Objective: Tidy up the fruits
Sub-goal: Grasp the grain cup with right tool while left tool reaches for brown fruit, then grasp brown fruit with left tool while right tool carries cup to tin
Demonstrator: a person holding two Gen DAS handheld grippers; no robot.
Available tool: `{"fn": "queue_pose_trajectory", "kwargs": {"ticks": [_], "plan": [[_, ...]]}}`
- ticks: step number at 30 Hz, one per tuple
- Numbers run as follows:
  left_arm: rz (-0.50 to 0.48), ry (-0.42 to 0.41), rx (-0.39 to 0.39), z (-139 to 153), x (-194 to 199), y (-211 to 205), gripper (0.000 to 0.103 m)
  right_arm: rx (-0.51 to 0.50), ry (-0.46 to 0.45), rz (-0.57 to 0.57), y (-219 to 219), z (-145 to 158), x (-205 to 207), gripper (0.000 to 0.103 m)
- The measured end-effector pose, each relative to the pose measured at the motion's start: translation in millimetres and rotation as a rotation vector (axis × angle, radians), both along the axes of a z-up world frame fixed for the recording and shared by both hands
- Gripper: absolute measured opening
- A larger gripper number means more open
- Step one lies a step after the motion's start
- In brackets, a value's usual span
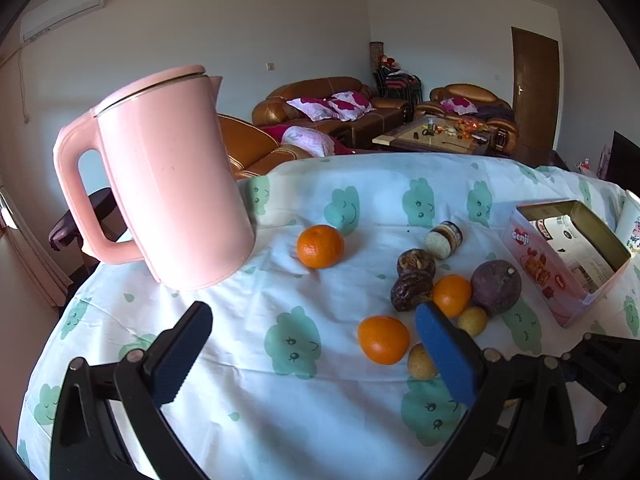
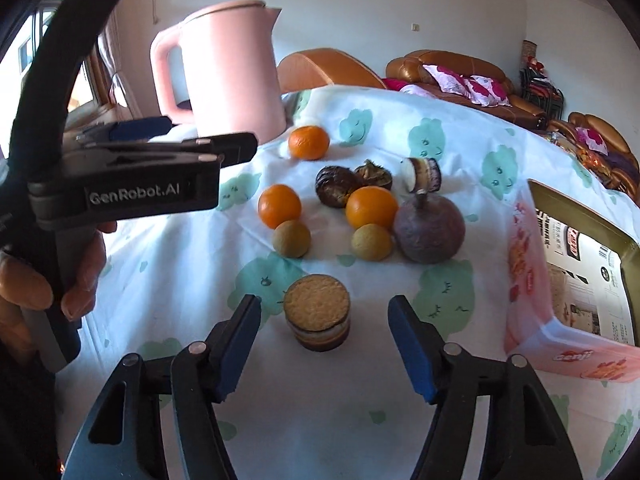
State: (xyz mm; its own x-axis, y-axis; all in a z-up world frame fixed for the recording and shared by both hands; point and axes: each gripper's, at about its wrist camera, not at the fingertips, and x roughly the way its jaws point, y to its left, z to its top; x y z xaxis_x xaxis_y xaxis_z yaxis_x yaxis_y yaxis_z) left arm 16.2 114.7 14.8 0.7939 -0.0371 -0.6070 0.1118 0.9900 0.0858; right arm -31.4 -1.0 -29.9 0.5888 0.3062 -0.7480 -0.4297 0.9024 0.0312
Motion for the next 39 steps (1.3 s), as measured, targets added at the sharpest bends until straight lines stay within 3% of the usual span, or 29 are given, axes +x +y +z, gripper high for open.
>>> {"fn": "queue_pose_trajectory", "kwargs": {"ticks": [5, 11, 15, 20, 25, 28, 32, 33, 34, 35, 39], "plan": [[-0.062, 0.044, 0.007, -5.3, -1.1, -13.4, 0.103, -0.04, 0.033, -0.002, 4.1, -3.9, 1.3, 0.038], [-0.114, 0.064, 0.037, -12.5, -5.0, -29.7, 0.099, -0.024, -0.028, -0.109, -25.2, 7.9, -6.8, 0.037], [-0.15, 0.122, 0.049, -22.7, -2.1, -39.3, 0.089, 0.026, -0.118, -0.197, -50.3, 23.5, -5.9, 0.037], [-0.212, 0.184, 0.029, -32.5, -2.5, -45.2, 0.08, 0.051, -0.152, -0.256, -66.3, 33.2, -4.2, 0.037], [-0.238, 0.262, 0.018, -47.4, 0.8, -47.8, 0.068, 0.065, -0.14, -0.289, -73.6, 35.0, 1.4, 0.037], [-0.206, 0.283, 0.003, -53.4, 7.2, -43.9, 0.053, 0.083, -0.14, -0.295, -78.3, 36.7, 1.2, 0.037], [-0.192, 0.272, -0.054, -55.5, 10.5, -37.1, 0.047, 0.097, -0.142, -0.292, -82.3, 37.7, -0.8, 0.037], [-0.196, 0.259, -0.041, -55.6, 9.8, -38.6, 0.036, 0.098, -0.142, -0.292, -82.4, 37.5, -0.5, 0.037], [-0.206, 0.249, -0.037, -55.6, 8.3, -40.4, 0.017, 0.099, -0.142, -0.293, -82.7, 37.7, -0.5, 0.037], [-0.207, 0.248, -0.034, -55.1, 8.4, -41.4, 0.012, 0.099, -0.145, -0.295, -83.4, 38.3, -0.6, 0.037], [-0.198, 0.228, -0.068, -50.3, 9.3, -37.8, 0.012, 0.114, -0.171, -0.315, -91.9, 44.6, -2.3, 0.037]]}}
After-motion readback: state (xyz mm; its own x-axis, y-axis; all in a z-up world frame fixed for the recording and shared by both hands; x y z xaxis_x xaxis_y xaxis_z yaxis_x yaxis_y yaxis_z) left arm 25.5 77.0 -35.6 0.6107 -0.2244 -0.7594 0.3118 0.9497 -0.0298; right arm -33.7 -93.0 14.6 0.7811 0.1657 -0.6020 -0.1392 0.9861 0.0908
